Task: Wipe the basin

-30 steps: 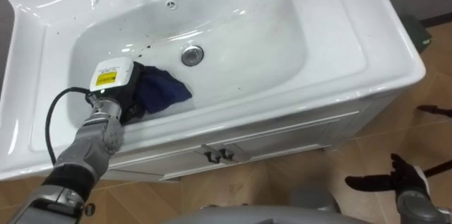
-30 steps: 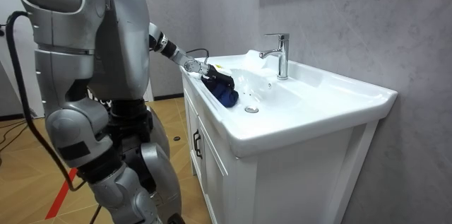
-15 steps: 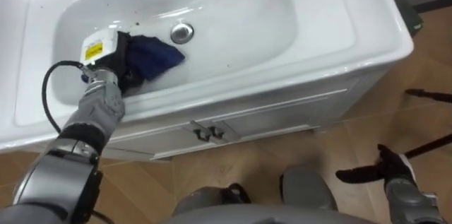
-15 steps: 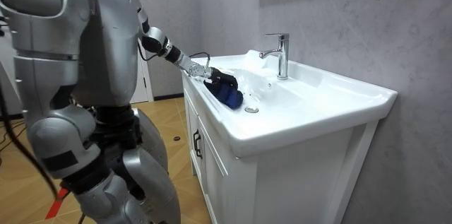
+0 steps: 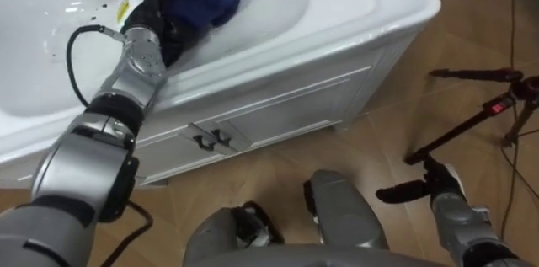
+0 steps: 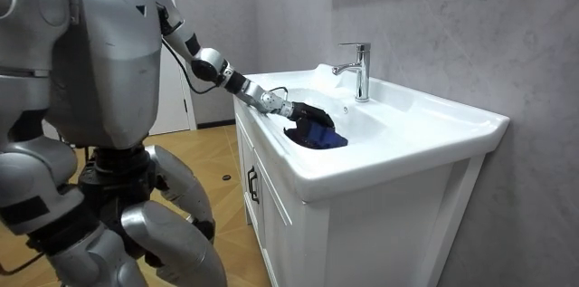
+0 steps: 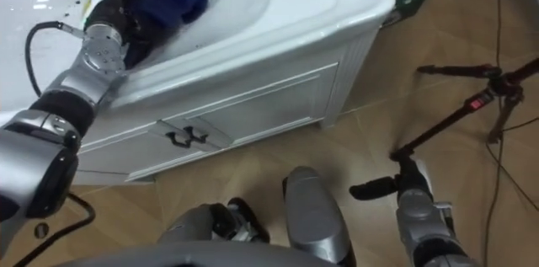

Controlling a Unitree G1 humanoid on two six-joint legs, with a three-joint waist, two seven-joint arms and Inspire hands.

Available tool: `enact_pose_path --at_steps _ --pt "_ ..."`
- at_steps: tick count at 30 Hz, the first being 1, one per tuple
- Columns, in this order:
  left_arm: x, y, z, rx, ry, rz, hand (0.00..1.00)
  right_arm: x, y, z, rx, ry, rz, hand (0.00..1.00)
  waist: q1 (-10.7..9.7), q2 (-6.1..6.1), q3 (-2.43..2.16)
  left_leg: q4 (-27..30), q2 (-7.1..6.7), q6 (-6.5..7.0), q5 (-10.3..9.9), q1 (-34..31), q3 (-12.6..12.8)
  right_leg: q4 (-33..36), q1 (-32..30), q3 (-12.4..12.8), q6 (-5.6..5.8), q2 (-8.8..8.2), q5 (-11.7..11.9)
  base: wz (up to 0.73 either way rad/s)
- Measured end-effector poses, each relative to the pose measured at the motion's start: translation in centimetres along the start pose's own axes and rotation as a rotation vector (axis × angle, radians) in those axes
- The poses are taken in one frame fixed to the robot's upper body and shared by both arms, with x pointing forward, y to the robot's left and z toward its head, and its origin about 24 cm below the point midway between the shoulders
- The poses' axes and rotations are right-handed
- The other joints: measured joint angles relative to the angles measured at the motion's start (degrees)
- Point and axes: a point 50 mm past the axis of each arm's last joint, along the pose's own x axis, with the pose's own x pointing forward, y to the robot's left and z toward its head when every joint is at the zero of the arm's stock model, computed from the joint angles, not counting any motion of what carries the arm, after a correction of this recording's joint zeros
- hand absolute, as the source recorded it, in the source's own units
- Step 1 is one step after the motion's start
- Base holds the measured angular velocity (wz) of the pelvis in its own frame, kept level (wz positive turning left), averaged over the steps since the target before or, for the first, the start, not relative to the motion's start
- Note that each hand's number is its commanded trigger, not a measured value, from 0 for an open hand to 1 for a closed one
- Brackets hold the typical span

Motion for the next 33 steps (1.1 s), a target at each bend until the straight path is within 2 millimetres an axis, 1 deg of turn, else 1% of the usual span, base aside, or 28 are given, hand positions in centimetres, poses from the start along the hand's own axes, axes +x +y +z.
enact_pose_path --at_steps 4,8,11,14,16,20,21,24,25,26,27,28,29,30,32,33 --pt "0.1 -0.4 1.8 0.013 -0.071 -0.009 1.0 -0.1 0.5 0.0 -0.041 -0.007 0.014 0.0 -0.4 -0.01 -0.03 0.1 -0.11 0.41 -0.2 -1.3 -0.2 0.1 -0.9 -0.2 0.48 -0.21 0.0 0.08" --pt "-0.1 -0.9 3.0 0.02 -0.127 -0.017 1.0 -0.1 0.7 0.2 -0.055 -0.013 0.017 0.0 -0.7 -0.12 -0.09 -0.1 -0.27 0.67 -0.2 -1.6 -0.6 -0.6 -0.8 -0.5 0.79 -0.24 0.2 0.06" --pt "-0.4 -1.3 3.7 0.018 -0.168 -0.028 1.0 0.1 0.9 1.2 -0.026 -0.033 0.024 0.0 -0.7 -0.12 -0.1 -0.6 -0.47 0.7 -0.2 -1.6 -0.6 -1.0 -0.7 -0.5 0.95 -0.36 0.2 0.0" --pt "-0.6 -1.7 4.2 0.013 -0.192 -0.035 1.0 0.2 1.0 1.5 -0.002 -0.039 0.029 0.0 -0.9 -0.07 -0.11 -1.0 -0.5 0.66 -0.2 -1.6 -1.1 -1.8 -0.3 -1.1 0.93 -0.38 0.2 0.08" --pt "-0.7 -1.9 5.0 0.024 -0.229 -0.036 1.0 0.2 1.0 1.5 0.027 -0.035 0.03 0.0 -0.9 0.0 -0.16 -1.2 -0.35 0.65 -0.2 -1.7 -1.2 -2.6 0.1 -1.7 0.9 -0.28 0.3 0.1" --pt "-0.9 -2.1 5.9 0.087 -0.284 -0.008 1.0 0.2 1.0 1.7 0.033 -0.044 0.029 0.0 -0.9 0.09 -0.21 -1.6 -0.57 0.67 -0.2 -2.0 -1.1 -2.7 -0.3 -1.7 1.01 -0.54 0.3 0.01" --pt "-1.0 -2.2 6.0 0.117 -0.3 0.003 1.0 0.2 0.9 1.6 0.043 -0.038 0.028 0.0 -0.9 0.48 -0.44 -1.8 -0.66 0.67 -0.2 -2.0 -1.1 -2.8 -0.2 -1.9 1.02 -0.67 0.3 0.05" --pt "-1.2 -2.6 5.9 0.198 -0.324 0.024 1.0 0.2 0.6 1.3 0.057 -0.03 0.02 0.0 -0.9 0.67 -0.42 -2.1 -0.93 0.68 -0.2 -1.8 -1.0 -2.8 -0.1 -2.2 1.07 -1.05 0.2 0.03" --pt "-1.1 -2.6 6.2 0.234 -0.341 0.04 1.0 0.2 0.5 1.1 0.056 -0.024 0.017 0.0 -0.9 0.97 -0.44 -2.2 -0.92 0.68 -0.2 -1.7 -0.9 -2.8 -0.1 -2.1 1.11 -1.06 0.2 -0.04" --pt "-1.1 -2.6 6.1 0.263 -0.346 0.054 1.0 0.2 0.4 1.0 0.052 -0.019 0.014 0.0 -0.9 1.04 -0.3 -2.2 -0.84 0.72 -0.2 -1.7 -0.7 -2.8 -0.1 -1.9 1.15 -1.01 0.1 -0.05" --pt "-1.1 -2.6 6.1 0.272 -0.347 0.059 1.0 0.2 0.3 1.0 0.051 -0.017 0.013 0.0 -0.9 1.17 -0.27 -2.2 -0.79 0.74 -0.2 -1.6 -0.4 -2.9 -0.1 -1.8 1.15 -0.98 0.1 -0.11" --pt "-1.0 -2.2 5.7 0.288 -0.343 0.074 1.0 0.2 0.2 0.9 0.049 -0.013 0.01 0.0 -0.8 1.35 -0.23 -2.1 -0.44 0.78 -0.3 -1.4 0.1 -2.9 -0.1 -1.6 1.14 -0.77 0.2 -0.1" --pt "-0.9 -2.1 5.5 0.305 -0.343 0.083 1.0 0.1 0.1 0.7 0.046 -0.011 0.008 0.0 -0.9 1.59 -0.07 -2.1 -0.37 0.76 -0.3 -1.4 0.1 -2.9 -0.1 -1.6 1.1 -0.75 0.2 -0.08" --pt "-0.9 -2.0 5.5 0.322 -0.348 0.088 1.0 0.1 0.0 0.5 0.042 -0.008 0.007 0.0 -0.9 1.58 0.08 -1.9 -0.3 0.75 -0.3 -1.4 0.1 -2.8 -0.1 -1.6 1.09 -0.73 0.2 -0.04" --pt "-0.8 -1.7 5.0 0.384 -0.357 0.113 1.0 0.0 -0.3 0.1 0.028 0.006 0.002 0.0 -0.8 2.24 0.54 -1.5 0.22 0.58 -0.6 -1.5 0.4 -2.7 -0.2 -1.4 0.82 -0.37 0.3 -0.1" --pt "-0.8 -1.5 4.8 0.398 -0.356 0.12 1.0 0.0 -0.4 0.0 0.023 0.01 0.002 0.0 -0.8 2.43 0.62 -1.4 0.42 0.57 -0.6 -1.6 0.5 -2.7 -0.3 -1.3 0.73 -0.22 0.4 -0.17"
